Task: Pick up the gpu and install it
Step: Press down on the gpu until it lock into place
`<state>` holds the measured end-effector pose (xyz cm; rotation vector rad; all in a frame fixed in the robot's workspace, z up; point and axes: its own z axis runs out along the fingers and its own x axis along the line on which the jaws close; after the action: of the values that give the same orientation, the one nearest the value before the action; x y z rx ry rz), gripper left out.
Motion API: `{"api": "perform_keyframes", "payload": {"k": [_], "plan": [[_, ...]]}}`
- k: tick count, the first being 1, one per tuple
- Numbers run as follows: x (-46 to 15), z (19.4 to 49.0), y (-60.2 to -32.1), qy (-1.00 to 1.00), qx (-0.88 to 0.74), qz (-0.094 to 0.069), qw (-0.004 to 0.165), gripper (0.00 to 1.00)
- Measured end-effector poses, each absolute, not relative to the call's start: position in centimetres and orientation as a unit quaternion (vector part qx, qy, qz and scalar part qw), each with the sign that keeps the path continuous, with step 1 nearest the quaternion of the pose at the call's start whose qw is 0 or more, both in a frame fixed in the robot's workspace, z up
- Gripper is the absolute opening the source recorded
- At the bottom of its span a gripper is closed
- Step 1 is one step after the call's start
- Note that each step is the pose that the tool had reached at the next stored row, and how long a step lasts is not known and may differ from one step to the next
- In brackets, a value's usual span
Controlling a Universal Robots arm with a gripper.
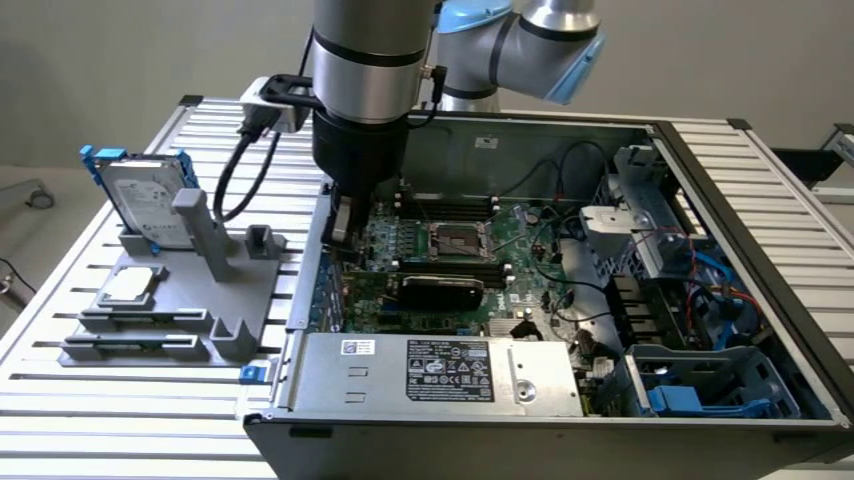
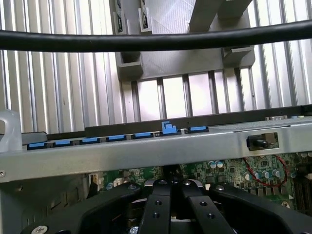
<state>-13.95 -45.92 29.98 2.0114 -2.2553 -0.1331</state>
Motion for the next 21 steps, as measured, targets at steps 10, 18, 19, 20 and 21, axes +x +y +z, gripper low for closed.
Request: {"api": "perform_keyframes", "payload": {"k": [10, 18, 19, 20, 21], "plan": [[-13.95, 29.98, -45.91, -0.749, 0.658, -0.046, 0.059, 0.11], [-13.95, 29.93, -45.92, -0.751, 0.656, -0.045, 0.06, 0.11], [-13.95, 29.92, -45.92, -0.751, 0.656, -0.045, 0.06, 0.11], [-13.95, 29.9, -45.92, -0.752, 0.655, -0.045, 0.06, 0.11], [-13.95, 29.89, -45.92, -0.752, 0.655, -0.045, 0.06, 0.11]]}}
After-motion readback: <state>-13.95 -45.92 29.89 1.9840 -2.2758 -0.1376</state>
